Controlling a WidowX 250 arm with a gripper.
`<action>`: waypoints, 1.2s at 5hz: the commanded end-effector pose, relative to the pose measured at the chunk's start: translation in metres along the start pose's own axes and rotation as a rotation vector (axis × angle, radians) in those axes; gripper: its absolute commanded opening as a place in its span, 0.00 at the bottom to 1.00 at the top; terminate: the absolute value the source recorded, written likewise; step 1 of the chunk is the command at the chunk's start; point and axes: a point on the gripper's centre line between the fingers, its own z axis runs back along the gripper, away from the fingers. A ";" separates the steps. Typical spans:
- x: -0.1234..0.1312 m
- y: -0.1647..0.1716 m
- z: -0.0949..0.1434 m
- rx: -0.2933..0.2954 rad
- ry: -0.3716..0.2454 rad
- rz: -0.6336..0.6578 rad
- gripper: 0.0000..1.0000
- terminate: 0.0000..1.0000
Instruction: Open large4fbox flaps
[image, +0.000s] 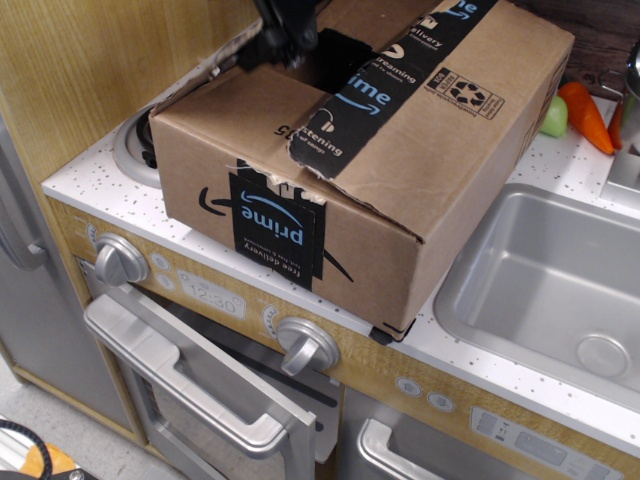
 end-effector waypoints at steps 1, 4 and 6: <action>-0.016 0.068 -0.005 0.090 -0.026 -0.051 1.00 0.00; -0.035 0.078 -0.060 0.034 -0.144 -0.065 1.00 0.00; -0.024 0.057 -0.078 -0.021 -0.222 -0.109 1.00 0.00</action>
